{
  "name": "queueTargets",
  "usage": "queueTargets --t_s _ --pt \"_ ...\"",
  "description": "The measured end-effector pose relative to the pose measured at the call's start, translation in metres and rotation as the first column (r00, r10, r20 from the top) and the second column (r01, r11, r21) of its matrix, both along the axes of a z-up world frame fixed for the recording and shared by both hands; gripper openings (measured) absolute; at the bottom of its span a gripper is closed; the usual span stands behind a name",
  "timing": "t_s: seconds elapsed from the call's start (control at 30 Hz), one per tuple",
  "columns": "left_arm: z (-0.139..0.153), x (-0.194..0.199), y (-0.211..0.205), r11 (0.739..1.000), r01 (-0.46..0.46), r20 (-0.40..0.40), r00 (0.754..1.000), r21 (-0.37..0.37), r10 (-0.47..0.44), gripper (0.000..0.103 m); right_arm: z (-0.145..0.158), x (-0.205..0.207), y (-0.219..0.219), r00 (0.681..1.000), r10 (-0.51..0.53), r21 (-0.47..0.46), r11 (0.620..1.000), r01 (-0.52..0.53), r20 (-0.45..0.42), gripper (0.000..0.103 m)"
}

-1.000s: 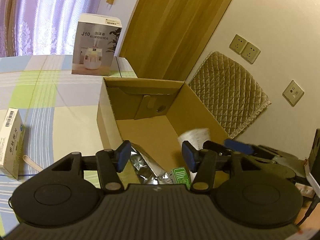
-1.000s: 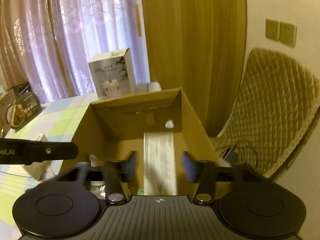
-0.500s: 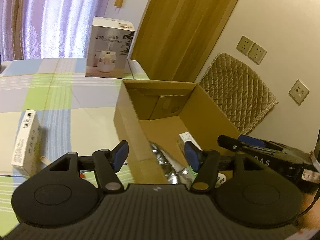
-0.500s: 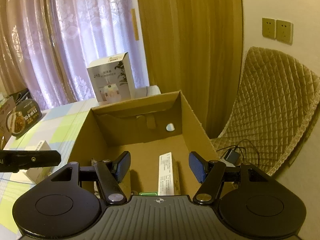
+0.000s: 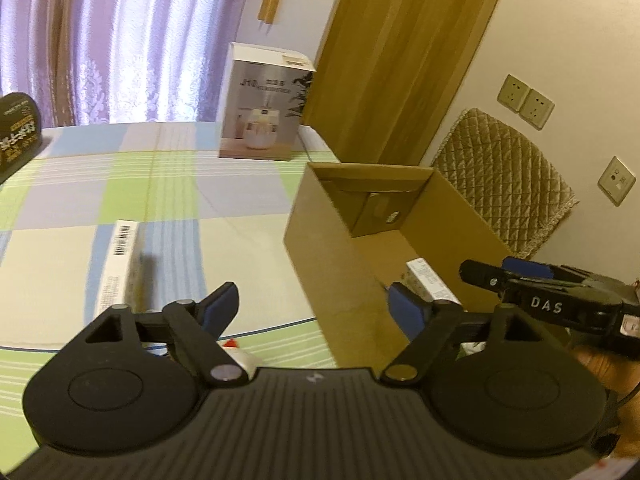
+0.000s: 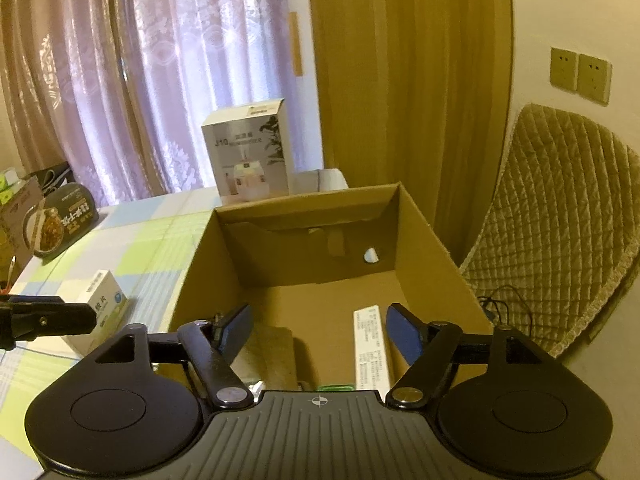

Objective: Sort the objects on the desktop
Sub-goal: 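Move both tools back from the cardboard box to the table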

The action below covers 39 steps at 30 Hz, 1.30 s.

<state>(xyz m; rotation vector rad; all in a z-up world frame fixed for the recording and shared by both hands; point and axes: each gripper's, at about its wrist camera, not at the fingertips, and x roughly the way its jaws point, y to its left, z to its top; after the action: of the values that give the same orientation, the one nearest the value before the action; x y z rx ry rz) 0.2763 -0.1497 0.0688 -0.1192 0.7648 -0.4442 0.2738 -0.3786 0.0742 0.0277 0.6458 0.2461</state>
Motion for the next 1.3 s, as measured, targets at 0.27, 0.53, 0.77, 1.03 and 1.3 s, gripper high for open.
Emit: queueTargets --t_s 0.27,0.53,0.77,1.03,1.3 --pt "0.001 -0.003 0.034 0.999 -0.047 0.001 0.999 0.027 0.047 0.09 0.003 -0.002 0.028 0.998 0.05 -0.004 0.999 -0.05 0.024 0.088" --pt "-0.001 -0.004 0.076 0.991 -0.109 -0.003 0.994 0.072 0.11 0.094 0.007 -0.007 0.071 0.986 0.155 -0.008 0.988 -0.155 0.068 0.091" --pt "-0.007 -0.011 0.114 0.98 -0.141 -0.006 0.99 0.138 0.143 0.094 0.004 -0.012 0.112 0.963 0.259 0.019 0.965 -0.261 0.072 0.092" --pt "-0.014 -0.016 0.153 0.969 -0.183 -0.03 0.981 0.165 0.19 0.094 -0.007 -0.02 0.156 0.924 0.383 0.053 0.922 -0.383 0.01 0.091" --pt "-0.021 -0.02 0.162 0.96 -0.135 -0.02 0.989 0.247 0.144 0.094 -0.049 -0.022 0.196 0.847 0.512 -0.094 0.845 -0.527 -0.142 0.09"
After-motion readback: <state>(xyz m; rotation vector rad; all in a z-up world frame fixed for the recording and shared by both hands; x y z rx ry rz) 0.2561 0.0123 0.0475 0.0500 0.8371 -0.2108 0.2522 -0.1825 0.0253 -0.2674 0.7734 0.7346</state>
